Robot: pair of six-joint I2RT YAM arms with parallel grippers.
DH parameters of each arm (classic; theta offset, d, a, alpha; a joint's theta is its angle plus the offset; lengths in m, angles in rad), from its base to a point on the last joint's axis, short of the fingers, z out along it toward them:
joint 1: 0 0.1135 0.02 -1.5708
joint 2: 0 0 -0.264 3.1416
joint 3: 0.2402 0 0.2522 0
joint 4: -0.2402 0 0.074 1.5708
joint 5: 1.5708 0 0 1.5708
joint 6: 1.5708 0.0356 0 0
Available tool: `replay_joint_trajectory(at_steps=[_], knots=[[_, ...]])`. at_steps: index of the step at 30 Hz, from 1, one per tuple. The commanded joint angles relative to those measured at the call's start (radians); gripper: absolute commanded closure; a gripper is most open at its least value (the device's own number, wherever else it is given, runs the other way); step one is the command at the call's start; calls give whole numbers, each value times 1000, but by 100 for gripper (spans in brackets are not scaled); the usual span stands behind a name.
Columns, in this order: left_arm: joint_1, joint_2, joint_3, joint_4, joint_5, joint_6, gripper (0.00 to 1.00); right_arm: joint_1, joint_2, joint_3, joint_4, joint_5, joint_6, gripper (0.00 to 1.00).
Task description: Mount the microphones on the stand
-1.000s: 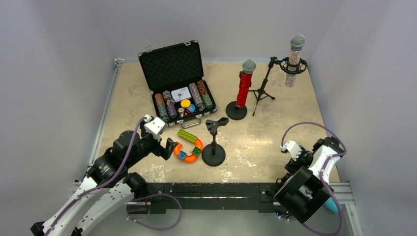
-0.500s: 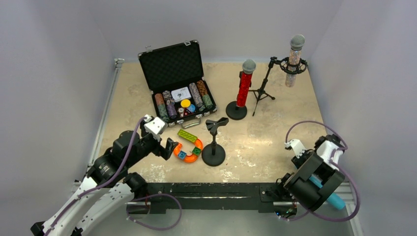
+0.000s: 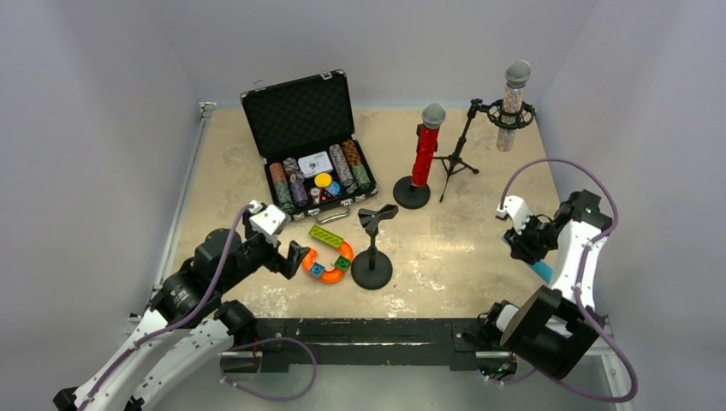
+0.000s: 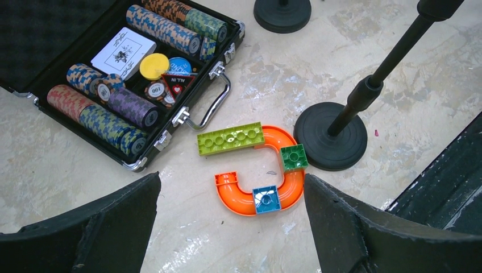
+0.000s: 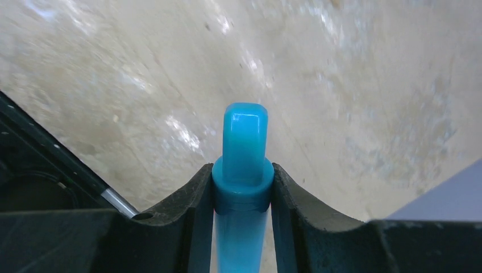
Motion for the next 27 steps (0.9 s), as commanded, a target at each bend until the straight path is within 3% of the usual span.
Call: replay_joint_trajectory(at_steps=[1, 10, 17, 27], knots=[[7, -33, -2, 32, 3, -14, 1, 95, -74, 59, -173, -218, -40, 100], [7, -91, 5, 54, 145, -233, 1, 205, -194, 50, -356, -483, -191, 100], [7, -73, 10, 72, 298, -358, 1, 290, -238, 48, -353, -620, -144, 100], [-27, 27, 24, 160, 522, -400, 3, 467, -211, 81, -356, -873, 43, 100]])
